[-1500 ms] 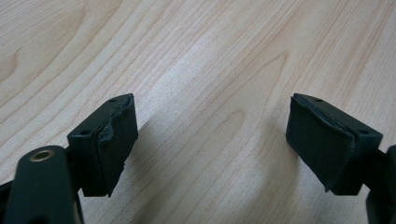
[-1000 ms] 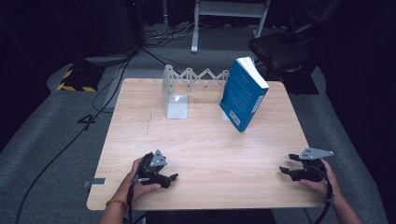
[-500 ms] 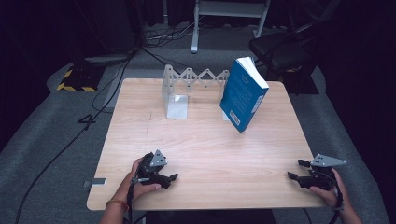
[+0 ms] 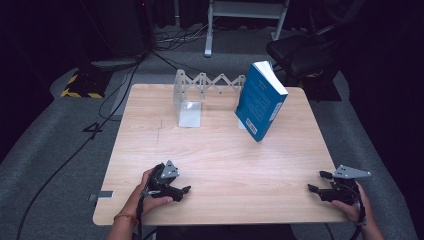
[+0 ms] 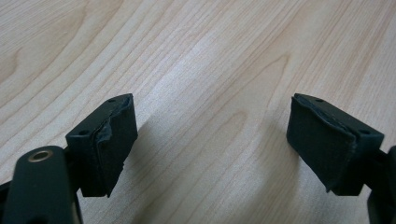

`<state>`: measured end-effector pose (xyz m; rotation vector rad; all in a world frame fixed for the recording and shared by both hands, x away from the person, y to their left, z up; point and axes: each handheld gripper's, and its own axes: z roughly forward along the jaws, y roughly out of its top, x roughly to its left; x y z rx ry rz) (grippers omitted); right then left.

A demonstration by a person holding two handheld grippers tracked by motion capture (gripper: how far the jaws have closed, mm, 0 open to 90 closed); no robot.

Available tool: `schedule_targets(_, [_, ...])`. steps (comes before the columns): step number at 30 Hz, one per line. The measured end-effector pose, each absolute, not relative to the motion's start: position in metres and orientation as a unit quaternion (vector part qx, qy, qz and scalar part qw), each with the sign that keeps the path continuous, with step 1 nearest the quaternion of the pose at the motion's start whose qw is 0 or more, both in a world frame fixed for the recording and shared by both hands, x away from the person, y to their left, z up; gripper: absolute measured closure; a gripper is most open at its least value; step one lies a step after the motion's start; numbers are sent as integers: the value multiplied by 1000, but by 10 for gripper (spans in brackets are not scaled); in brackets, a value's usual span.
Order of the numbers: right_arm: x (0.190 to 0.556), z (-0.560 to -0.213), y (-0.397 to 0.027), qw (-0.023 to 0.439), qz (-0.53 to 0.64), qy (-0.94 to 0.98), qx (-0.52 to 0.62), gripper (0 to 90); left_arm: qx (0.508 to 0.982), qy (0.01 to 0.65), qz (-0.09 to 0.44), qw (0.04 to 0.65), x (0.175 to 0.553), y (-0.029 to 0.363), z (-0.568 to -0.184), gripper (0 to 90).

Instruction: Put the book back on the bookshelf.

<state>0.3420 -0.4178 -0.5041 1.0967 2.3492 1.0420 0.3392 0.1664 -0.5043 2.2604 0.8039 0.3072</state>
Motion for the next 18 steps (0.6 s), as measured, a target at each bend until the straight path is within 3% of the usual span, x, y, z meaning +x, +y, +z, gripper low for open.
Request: schedule_targets(18, [342, -504, -418, 175, 366, 825, 393, 205, 874, 312, 117, 354, 339, 166, -504, 162])
